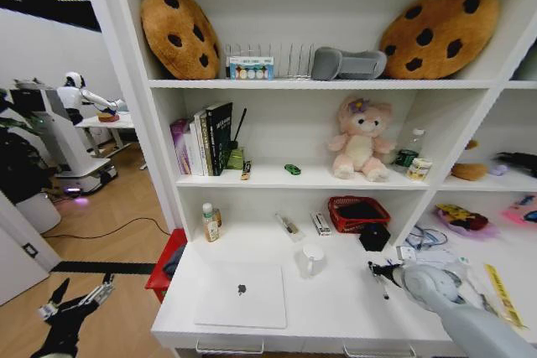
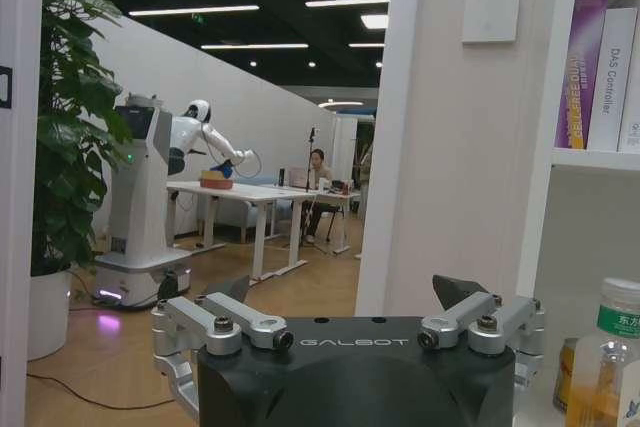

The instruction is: Organize the objects on the table.

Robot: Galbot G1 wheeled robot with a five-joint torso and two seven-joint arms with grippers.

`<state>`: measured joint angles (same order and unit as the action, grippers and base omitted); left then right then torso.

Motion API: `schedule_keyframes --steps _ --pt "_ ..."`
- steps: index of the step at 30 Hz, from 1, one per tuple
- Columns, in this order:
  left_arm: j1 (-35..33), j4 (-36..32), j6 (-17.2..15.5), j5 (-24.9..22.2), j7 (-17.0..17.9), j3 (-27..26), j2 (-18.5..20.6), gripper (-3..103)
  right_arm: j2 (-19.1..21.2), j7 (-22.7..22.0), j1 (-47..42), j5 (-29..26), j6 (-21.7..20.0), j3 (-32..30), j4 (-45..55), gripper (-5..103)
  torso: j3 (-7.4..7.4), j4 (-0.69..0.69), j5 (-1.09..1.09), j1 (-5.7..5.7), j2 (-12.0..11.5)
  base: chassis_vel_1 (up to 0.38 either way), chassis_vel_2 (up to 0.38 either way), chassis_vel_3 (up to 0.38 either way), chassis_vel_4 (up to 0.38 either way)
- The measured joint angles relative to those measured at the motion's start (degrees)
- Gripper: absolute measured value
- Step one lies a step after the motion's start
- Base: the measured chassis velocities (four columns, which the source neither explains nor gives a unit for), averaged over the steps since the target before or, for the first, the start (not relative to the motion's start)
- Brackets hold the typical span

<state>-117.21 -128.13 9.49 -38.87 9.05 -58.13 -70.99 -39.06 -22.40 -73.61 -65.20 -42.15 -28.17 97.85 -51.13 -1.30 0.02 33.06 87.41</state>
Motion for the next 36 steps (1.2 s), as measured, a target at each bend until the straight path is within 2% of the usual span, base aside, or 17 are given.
schedule_keyframes --steps 3,4,5,8,9,10,11,12,14,15,17,18,20,25,36 --pt "0.0 0.0 0.0 0.0 0.0 0.0 0.0 100 -0.8 1.5 0.0 3.3 0.1 -1.5 2.0 10 0.0 0.0 -0.02 0.0 0.0 0.0 0.0 0.0 0.0" --pt "0.0 0.0 0.0 0.0 0.0 0.0 0.0 100 -1.6 2.6 -0.1 6.7 2.0 -2.5 3.4 10 0.0 0.0 -0.01 0.0 0.0 0.0 0.0 0.0 0.0" --pt "0.0 0.0 0.0 0.0 0.0 0.0 0.0 100 -1.6 2.6 -0.1 6.7 2.0 -2.5 3.4 10 0.0 0.0 -0.01 0.0 0.0 0.0 0.0 0.0 0.0" --pt "0.0 0.0 0.0 0.0 0.0 0.0 0.0 100 -3.4 5.0 -0.1 14.8 7.9 -3.9 5.5 10 0.0 0.01 -0.02 0.0 0.0 0.0 0.0 0.0 0.0" --pt "0.0 0.0 0.0 0.0 0.0 0.0 0.0 100 -3.4 5.0 -0.1 14.8 7.9 -3.9 5.5 10 0.0 0.01 -0.02 0.0 0.0 0.0 0.0 0.0 0.0" --pt "0.0 0.0 0.0 0.0 0.0 0.0 0.0 100 -3.8 5.5 0.0 18.1 10.1 -4.1 5.6 10 0.0 0.01 -0.02 0.0 0.0 0.0 0.0 0.0 0.0" --pt "0.0 0.0 0.0 0.0 0.0 0.0 0.0 100 -4.4 6.3 0.4 23.7 14.3 -4.2 5.5 10 0.0 0.0 -0.01 0.0 0.0 0.0 0.0 0.0 0.0" --pt "0.0 0.0 0.0 0.0 0.0 0.0 0.0 100 -4.4 6.3 0.4 23.7 14.3 -4.2 5.5 10 0.0 0.0 -0.01 0.0 0.0 0.0 0.0 0.0 0.0" --pt "0.0 0.0 0.0 0.0 0.0 0.0 0.0 100 -5.0 7.4 1.1 29.5 20.2 -4.1 4.4 10 0.0 0.0 -0.02 0.0 0.0 0.0 0.0 0.0 0.0" --pt "0.0 0.0 0.0 0.0 0.0 0.0 0.0 100 -5.0 7.4 1.1 29.5 20.2 -4.1 4.4 10 0.0 0.0 -0.02 0.0 0.0 0.0 0.0 0.0 0.0" --pt "0.0 0.0 0.0 0.0 0.0 0.0 0.0 100 -5.5 8.3 2.4 35.2 27.2 -3.7 2.2 10 0.0 0.0 -0.01 0.0 0.0 0.0 0.0 0.0 0.0" --pt "0.0 0.0 0.0 0.0 0.0 0.0 0.0 100 -5.5 8.3 2.4 35.2 27.2 -3.7 2.2 10 0.0 0.0 -0.01 0.0 0.0 0.0 0.0 0.0 0.0" --pt "0.0 0.0 0.0 0.0 0.0 0.0 0.0 100 -5.9 8.2 3.9 37.3 31.0 -3.5 0.2 10 0.0 0.0 -0.01 0.0 0.0 0.0 0.0 0.0 0.0" --pt "0.0 0.0 0.0 0.0 0.0 0.0 0.0 100 -6.2 7.9 6.4 38.5 34.3 -2.8 -4.0 10 0.0 0.0 -0.01 0.0 0.0 0.0 0.0 0.0 0.0" --pt "0.0 0.0 0.0 0.0 0.0 0.0 0.0 100 -6.8 8.0 11.2 35.1 35.1 -0.8 -9.8 10 0.0 0.01 -0.01 0.0 0.0 0.0 0.0 0.0 0.0"
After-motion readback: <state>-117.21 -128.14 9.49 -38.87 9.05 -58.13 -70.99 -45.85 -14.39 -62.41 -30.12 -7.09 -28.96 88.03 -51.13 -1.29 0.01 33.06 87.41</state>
